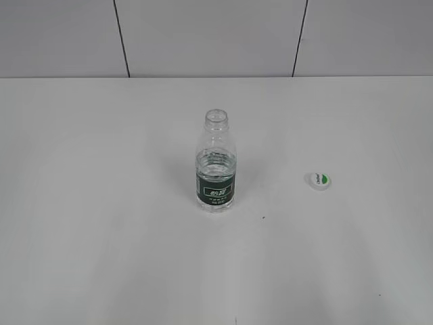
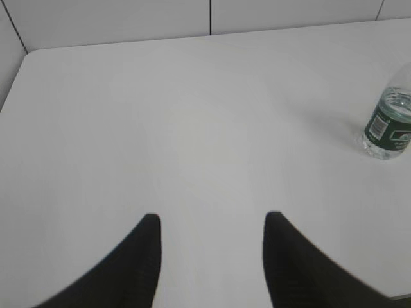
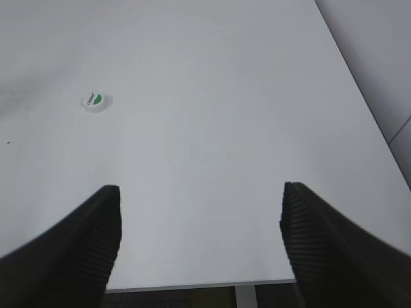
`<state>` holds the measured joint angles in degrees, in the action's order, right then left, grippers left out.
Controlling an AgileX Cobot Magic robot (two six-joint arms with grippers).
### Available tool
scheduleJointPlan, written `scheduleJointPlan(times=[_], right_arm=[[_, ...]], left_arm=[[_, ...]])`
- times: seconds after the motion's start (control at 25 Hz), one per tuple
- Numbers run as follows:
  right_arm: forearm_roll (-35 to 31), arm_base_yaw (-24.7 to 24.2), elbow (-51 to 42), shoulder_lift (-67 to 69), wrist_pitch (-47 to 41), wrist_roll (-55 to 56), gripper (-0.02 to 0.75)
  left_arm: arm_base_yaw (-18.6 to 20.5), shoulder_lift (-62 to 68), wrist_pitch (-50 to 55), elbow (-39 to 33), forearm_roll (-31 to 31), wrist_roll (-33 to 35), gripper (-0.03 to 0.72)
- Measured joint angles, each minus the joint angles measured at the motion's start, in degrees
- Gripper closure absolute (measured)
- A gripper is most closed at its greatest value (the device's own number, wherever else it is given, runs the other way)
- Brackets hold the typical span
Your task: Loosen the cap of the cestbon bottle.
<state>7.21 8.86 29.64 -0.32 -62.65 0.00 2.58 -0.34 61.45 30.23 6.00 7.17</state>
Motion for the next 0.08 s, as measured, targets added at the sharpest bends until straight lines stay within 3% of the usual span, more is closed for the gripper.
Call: scheduleJointPlan(times=[0.08], right_arm=[[0.0, 0.0, 0.0, 0.0, 0.0, 0.0, 0.148]], left_arm=[[0.0, 0.0, 0.0, 0.0, 0.0, 0.0, 0.365]])
